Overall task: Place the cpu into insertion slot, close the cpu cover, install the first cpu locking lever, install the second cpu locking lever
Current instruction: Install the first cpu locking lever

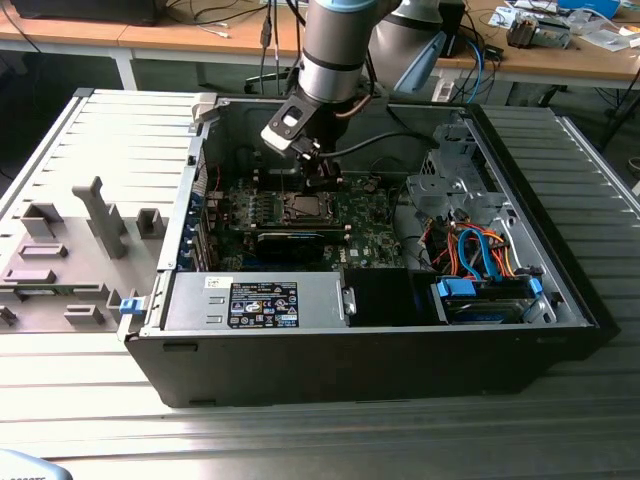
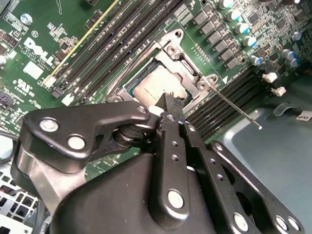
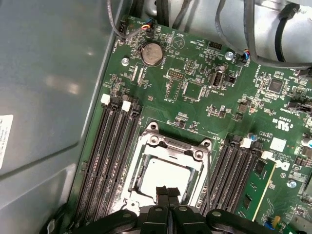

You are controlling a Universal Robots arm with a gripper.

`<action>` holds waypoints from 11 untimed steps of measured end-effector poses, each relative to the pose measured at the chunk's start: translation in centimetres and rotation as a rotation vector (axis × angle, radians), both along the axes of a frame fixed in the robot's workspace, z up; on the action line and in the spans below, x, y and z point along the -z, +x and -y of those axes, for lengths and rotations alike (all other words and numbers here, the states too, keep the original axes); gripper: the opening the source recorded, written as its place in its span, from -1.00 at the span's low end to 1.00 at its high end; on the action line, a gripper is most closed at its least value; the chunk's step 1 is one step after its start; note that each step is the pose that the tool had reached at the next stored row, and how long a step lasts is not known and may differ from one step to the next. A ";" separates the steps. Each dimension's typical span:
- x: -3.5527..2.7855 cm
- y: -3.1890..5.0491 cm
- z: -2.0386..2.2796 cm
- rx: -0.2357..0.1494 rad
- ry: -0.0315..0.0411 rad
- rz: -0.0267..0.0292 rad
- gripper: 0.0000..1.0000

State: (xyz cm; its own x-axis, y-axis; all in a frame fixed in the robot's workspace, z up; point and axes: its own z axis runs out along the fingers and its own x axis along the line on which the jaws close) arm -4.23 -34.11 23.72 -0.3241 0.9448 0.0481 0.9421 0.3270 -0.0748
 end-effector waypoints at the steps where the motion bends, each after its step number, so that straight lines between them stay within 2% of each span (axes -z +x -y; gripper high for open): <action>1: 0.00 0.00 0.00 -0.009 0.0000 0.0000 -0.79; 11: 0.00 0.00 0.00 -0.074 0.0000 0.0001 -0.79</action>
